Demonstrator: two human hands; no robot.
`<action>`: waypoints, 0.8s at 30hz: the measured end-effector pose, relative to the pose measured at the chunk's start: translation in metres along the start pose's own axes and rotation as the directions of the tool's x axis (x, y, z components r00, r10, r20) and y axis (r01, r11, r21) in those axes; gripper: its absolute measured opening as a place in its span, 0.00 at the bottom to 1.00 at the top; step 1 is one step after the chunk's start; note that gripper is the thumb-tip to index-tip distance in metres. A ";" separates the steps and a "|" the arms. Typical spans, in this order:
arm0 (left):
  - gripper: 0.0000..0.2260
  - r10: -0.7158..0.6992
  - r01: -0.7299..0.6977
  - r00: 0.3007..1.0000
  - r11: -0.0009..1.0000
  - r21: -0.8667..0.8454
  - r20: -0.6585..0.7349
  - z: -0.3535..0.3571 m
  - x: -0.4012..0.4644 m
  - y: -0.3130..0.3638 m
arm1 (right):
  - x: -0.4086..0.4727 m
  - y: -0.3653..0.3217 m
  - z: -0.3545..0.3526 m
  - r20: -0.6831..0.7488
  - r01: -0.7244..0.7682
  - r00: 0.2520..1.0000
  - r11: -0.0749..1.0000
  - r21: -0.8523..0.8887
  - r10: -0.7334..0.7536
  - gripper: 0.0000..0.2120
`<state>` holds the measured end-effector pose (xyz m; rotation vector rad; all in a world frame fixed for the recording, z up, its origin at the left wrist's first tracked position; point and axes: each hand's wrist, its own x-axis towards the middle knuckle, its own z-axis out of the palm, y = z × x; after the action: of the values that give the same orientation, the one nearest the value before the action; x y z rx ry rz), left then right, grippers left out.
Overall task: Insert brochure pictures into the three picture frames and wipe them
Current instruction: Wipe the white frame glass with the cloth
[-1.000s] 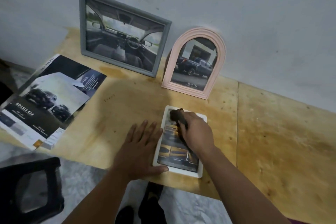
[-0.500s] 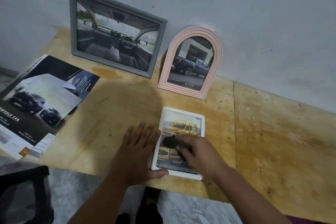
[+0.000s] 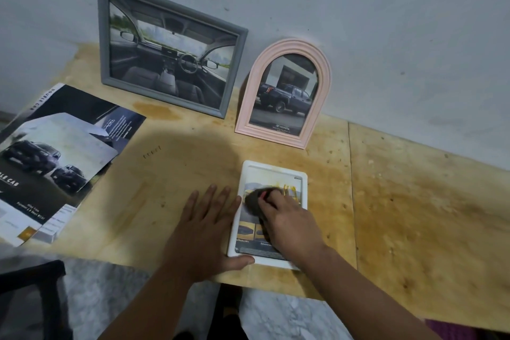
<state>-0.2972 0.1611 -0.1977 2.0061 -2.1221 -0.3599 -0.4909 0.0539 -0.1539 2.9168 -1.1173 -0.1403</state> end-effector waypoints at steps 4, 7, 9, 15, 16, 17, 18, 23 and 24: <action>0.52 0.005 -0.006 1.000 1.000 -0.024 -0.017 0.000 -0.001 0.000 | -0.023 -0.001 -0.014 0.057 0.070 0.995 0.975 0.212 -0.084 0.17; 0.52 0.010 -0.010 1.000 0.999 -0.039 -0.018 -0.001 -0.001 0.000 | -0.015 0.006 -0.040 0.206 -0.245 0.969 0.676 0.695 0.140 0.14; 0.52 0.006 -0.006 1.000 0.999 -0.035 -0.004 -0.001 -0.001 0.000 | 0.000 0.008 -0.050 0.349 -0.432 0.877 0.225 0.873 0.331 0.11; 0.52 0.004 -0.004 1.000 1.000 -0.017 0.003 -0.003 -0.001 0.001 | 0.020 0.000 -0.032 0.149 -0.481 0.875 0.786 0.388 0.462 0.22; 0.52 0.007 -0.007 1.000 1.000 -0.016 -0.005 -0.003 -0.001 0.001 | 0.018 -0.003 -0.031 0.076 -0.441 0.895 0.846 0.300 0.439 0.22; 0.52 0.008 -0.008 1.000 1.000 -0.017 -0.012 -0.003 0.000 0.001 | 0.016 -0.005 -0.029 0.015 -0.402 0.911 0.882 0.245 0.411 0.22; 0.52 0.010 -0.010 1.000 1.000 -0.017 -0.020 -0.004 0.000 0.001 | 0.013 -0.006 -0.025 -0.015 -0.377 0.922 0.904 0.202 0.388 0.22; 0.51 0.014 -0.014 1.000 1.000 -0.006 -0.021 -0.002 0.000 0.001 | -0.006 -0.008 0.001 0.048 -0.233 0.972 0.969 0.081 0.229 0.25; 0.51 0.012 -0.012 1.000 1.000 -0.007 -0.016 -0.002 0.000 0.001 | -0.013 -0.011 0.002 0.057 -0.209 0.977 0.974 0.082 0.205 0.24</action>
<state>-0.2975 0.1610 -0.1952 1.9850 -2.1194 -0.3476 -0.4933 0.0703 -0.1549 2.8604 -1.4618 -0.1623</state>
